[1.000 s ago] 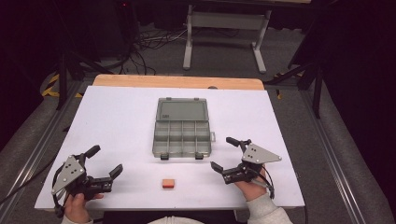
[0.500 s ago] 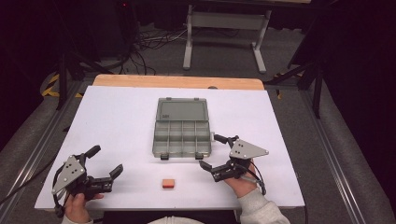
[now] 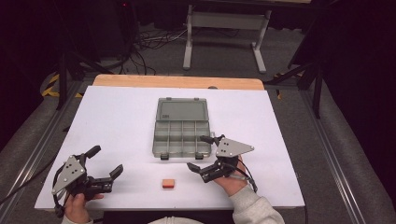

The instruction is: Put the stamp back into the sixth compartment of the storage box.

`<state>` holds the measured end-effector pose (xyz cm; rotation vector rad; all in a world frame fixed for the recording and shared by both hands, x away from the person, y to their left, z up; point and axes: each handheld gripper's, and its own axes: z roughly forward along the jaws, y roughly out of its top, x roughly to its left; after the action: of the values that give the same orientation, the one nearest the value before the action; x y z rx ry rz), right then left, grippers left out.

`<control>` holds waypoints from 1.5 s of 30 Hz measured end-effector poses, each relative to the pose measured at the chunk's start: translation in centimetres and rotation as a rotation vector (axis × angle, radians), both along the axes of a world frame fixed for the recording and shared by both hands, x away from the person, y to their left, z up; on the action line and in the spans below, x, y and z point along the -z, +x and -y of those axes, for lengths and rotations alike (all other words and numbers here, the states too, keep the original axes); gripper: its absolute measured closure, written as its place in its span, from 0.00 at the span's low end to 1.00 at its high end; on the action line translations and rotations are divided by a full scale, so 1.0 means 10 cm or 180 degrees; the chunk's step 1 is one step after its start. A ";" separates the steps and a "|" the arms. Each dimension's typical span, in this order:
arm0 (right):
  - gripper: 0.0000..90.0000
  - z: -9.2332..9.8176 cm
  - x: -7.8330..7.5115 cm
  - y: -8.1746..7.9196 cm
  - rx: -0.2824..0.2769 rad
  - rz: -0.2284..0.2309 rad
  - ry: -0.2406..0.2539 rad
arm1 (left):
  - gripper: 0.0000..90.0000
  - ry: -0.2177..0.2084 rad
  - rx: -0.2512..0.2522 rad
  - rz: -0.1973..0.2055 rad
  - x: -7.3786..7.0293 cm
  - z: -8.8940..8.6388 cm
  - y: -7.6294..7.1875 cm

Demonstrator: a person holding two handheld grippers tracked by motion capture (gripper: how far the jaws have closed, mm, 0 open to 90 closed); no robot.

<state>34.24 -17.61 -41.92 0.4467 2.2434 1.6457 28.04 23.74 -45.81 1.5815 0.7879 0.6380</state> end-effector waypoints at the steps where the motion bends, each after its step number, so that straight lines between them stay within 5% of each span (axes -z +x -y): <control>1: 0.04 -0.01 0.00 0.00 0.0002 0.0001 -0.0017 | 0.01 0.0001 0.0001 0.0000 0.00 0.00 0.00; 45: 0.13 -0.60 -0.02 0.12 -0.0535 -0.0248 -0.0438 | 0.01 0.0006 0.0019 0.0014 0.00 0.00 0.00</control>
<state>35.49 -11.59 -41.74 0.2996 2.4930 1.5626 28.05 23.78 -45.80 1.5833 0.7793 0.6379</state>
